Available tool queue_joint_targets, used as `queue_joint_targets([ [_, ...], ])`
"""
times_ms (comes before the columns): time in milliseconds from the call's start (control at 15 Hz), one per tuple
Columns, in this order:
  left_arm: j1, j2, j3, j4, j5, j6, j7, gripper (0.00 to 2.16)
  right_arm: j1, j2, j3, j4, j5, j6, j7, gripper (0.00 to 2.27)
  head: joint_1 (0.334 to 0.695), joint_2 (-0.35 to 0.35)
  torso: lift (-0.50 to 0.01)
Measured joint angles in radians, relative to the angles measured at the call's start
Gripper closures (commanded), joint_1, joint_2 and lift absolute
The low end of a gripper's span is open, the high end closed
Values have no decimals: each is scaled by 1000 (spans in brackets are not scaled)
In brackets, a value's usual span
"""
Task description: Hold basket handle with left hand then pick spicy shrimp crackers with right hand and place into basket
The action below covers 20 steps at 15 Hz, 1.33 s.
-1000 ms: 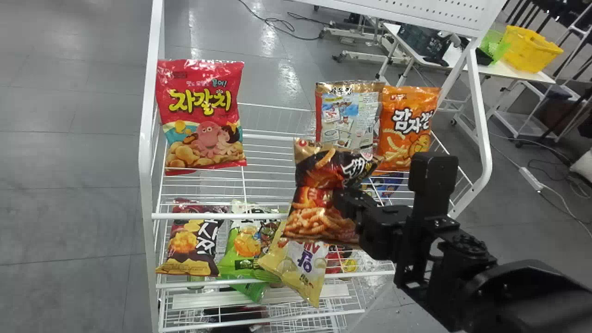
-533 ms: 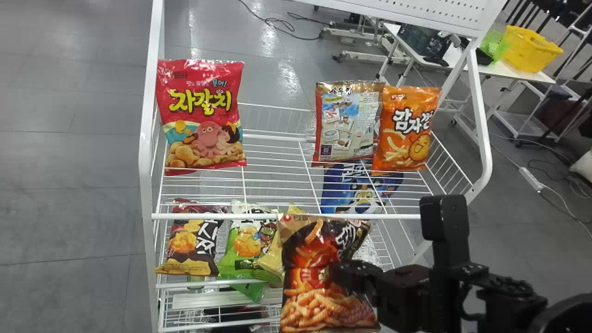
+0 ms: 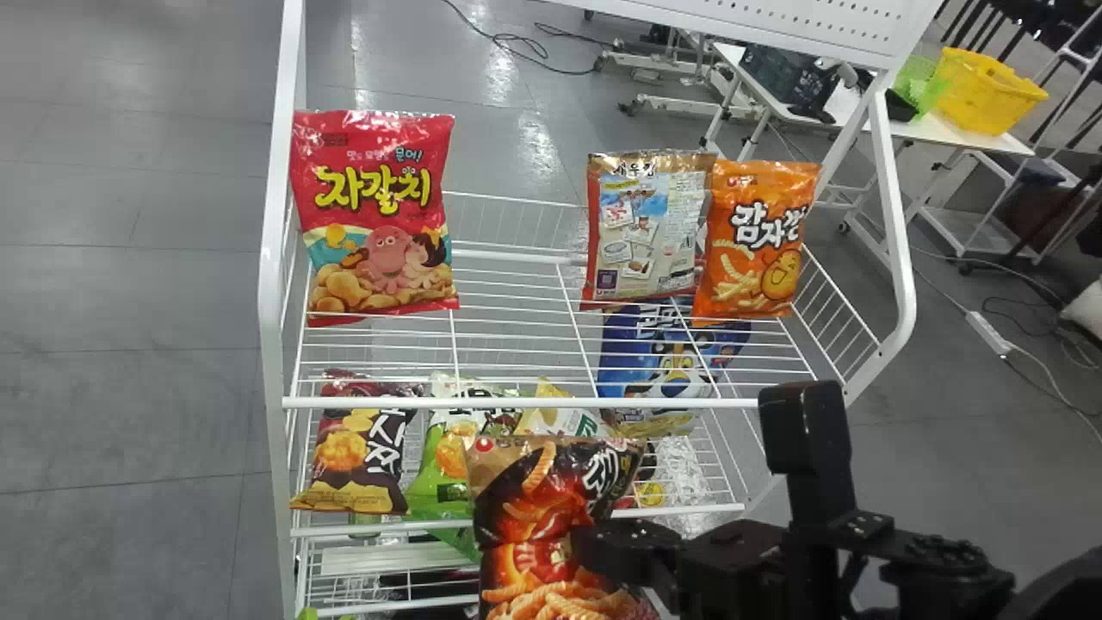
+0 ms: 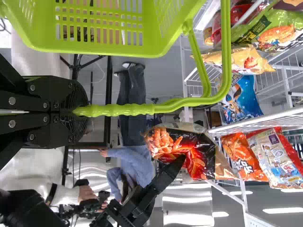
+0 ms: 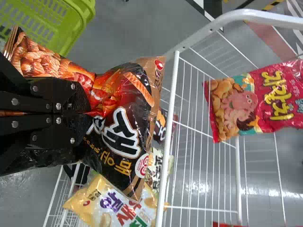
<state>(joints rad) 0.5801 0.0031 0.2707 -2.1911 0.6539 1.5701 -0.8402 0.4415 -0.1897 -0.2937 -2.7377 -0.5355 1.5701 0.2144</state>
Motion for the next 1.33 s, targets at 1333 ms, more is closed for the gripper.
queue_joint_targets([
  [1333,-25,0,-10,-18,15,0,13,1889,58,-54,429,136,234,0,11,1622,695,-157,-37],
])
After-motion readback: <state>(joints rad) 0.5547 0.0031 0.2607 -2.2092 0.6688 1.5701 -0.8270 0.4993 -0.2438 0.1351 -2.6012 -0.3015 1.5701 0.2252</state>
